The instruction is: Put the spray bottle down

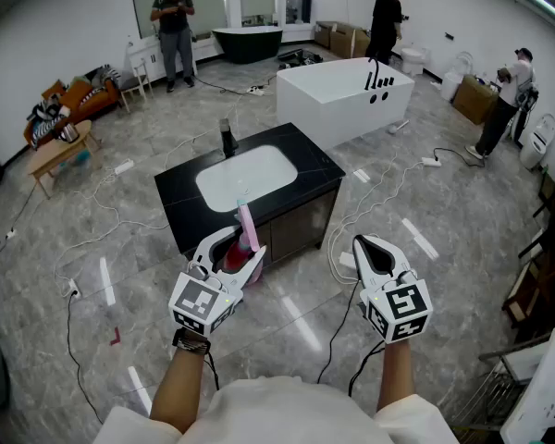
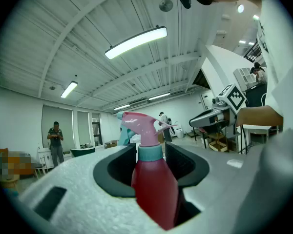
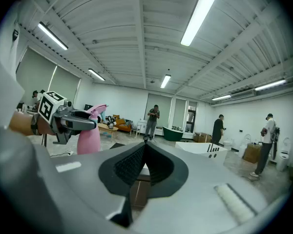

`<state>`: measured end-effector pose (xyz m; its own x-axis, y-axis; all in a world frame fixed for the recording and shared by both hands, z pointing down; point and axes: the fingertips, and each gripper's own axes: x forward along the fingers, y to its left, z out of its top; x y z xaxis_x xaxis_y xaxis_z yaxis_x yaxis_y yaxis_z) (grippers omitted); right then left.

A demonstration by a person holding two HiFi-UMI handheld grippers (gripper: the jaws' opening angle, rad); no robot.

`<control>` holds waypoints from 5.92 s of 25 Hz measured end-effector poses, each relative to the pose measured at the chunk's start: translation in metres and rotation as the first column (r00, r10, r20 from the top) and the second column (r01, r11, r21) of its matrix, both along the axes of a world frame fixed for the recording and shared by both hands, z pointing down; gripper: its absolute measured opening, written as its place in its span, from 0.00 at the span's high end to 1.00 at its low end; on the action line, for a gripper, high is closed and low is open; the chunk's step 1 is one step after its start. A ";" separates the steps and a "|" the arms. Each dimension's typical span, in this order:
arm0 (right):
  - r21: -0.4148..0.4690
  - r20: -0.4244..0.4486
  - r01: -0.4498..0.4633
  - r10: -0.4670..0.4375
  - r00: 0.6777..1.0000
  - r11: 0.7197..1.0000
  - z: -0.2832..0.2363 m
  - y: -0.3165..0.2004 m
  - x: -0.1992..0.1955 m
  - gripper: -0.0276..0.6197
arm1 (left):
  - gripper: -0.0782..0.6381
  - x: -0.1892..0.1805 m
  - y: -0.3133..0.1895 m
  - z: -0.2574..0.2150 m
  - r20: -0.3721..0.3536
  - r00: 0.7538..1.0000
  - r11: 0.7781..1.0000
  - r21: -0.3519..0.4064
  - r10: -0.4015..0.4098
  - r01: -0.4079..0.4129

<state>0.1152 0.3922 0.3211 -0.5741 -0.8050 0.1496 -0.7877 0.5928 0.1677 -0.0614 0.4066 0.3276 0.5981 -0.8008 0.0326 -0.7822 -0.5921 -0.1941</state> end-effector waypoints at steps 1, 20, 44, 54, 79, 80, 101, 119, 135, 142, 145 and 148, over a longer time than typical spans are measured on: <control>0.003 0.004 0.000 0.000 1.000 1.000 0.000 -0.002 0.002 0.95 | 0.62 0.003 -0.002 0.001 0.001 1.000 1.000 -0.002 0.002 -0.002; 0.003 0.032 0.134 -0.134 0.990 0.991 0.014 -0.043 0.039 0.95 | 0.62 0.059 -0.043 0.015 0.013 1.000 1.000 -0.022 -0.019 0.019; -0.043 0.058 0.075 -0.072 0.996 0.996 0.018 -0.323 -0.023 0.95 | 0.62 -0.004 -0.330 0.018 0.001 0.999 0.999 -0.030 0.033 -0.033; -0.035 0.057 0.075 -0.073 0.996 0.997 0.023 -0.411 -0.045 0.95 | 0.62 -0.023 -0.428 0.024 -0.009 0.998 0.997 -0.046 0.060 -0.060; -0.054 0.025 -0.001 0.002 1.000 0.999 0.047 -0.550 -0.046 0.95 | 0.63 -0.019 -0.587 0.059 -0.034 0.994 0.989 -0.098 0.107 -0.110; -0.060 0.020 0.000 0.001 1.000 0.998 0.050 -0.558 -0.043 0.95 | 0.63 -0.017 -0.595 0.062 -0.034 0.994 0.989 -0.099 0.105 -0.108; -0.150 0.002 -0.011 0.011 1.000 0.989 0.110 -0.693 -0.011 0.95 | 0.63 0.028 -0.771 0.151 -0.090 0.992 0.985 -0.143 0.089 -0.102; -0.210 -0.014 0.018 -0.022 1.000 0.977 0.164 -0.756 -0.014 0.95 | 0.63 0.041 -0.852 0.239 -0.103 0.991 0.967 -0.230 0.085 -0.106; -0.293 -0.030 -0.007 -0.002 1.000 0.956 0.189 -0.766 -0.007 0.95 | 0.63 0.041 -0.865 0.275 -0.084 0.995 0.959 -0.274 0.054 -0.075; -0.293 -0.033 -0.013 0.003 0.999 0.956 0.191 -0.765 -0.008 0.95 | 0.63 0.040 -0.858 0.283 -0.061 0.996 0.958 -0.276 0.062 -0.076; -0.297 -0.036 -0.014 0.003 0.999 0.955 0.193 -0.764 -0.008 0.95 | 0.63 0.041 -0.856 0.281 -0.060 0.996 0.960 -0.266 0.068 -0.082; -0.298 -0.036 -0.013 0.003 0.999 0.955 0.191 -0.763 -0.009 0.95 | 0.63 0.043 -0.855 0.281 -0.053 0.995 0.959 -0.269 0.079 -0.091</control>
<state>0.1063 -0.3710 0.5126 -0.5580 -0.7254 0.4030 -0.7893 0.6138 0.0120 -0.0181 -0.4480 0.6085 0.6689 -0.7117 0.2148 -0.7307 -0.6826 0.0139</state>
